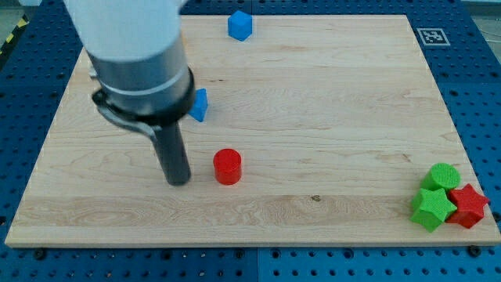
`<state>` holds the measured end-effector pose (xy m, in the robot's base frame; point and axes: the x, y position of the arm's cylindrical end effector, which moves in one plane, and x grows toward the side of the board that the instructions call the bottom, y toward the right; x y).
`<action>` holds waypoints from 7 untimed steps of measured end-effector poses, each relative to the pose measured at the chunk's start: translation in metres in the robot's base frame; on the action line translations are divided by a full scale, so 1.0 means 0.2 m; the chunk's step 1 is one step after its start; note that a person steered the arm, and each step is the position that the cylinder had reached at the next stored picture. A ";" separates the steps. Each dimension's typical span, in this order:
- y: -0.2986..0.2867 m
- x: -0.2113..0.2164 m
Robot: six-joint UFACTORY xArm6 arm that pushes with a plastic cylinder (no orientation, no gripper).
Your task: Slide the red circle towards the group of blocks
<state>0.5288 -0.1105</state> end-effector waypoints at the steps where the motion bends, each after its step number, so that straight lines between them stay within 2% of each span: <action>1: 0.04 -0.05; 3: 0.28 -0.05; 5: 0.37 -0.05; 7: 0.36 0.12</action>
<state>0.5527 -0.0381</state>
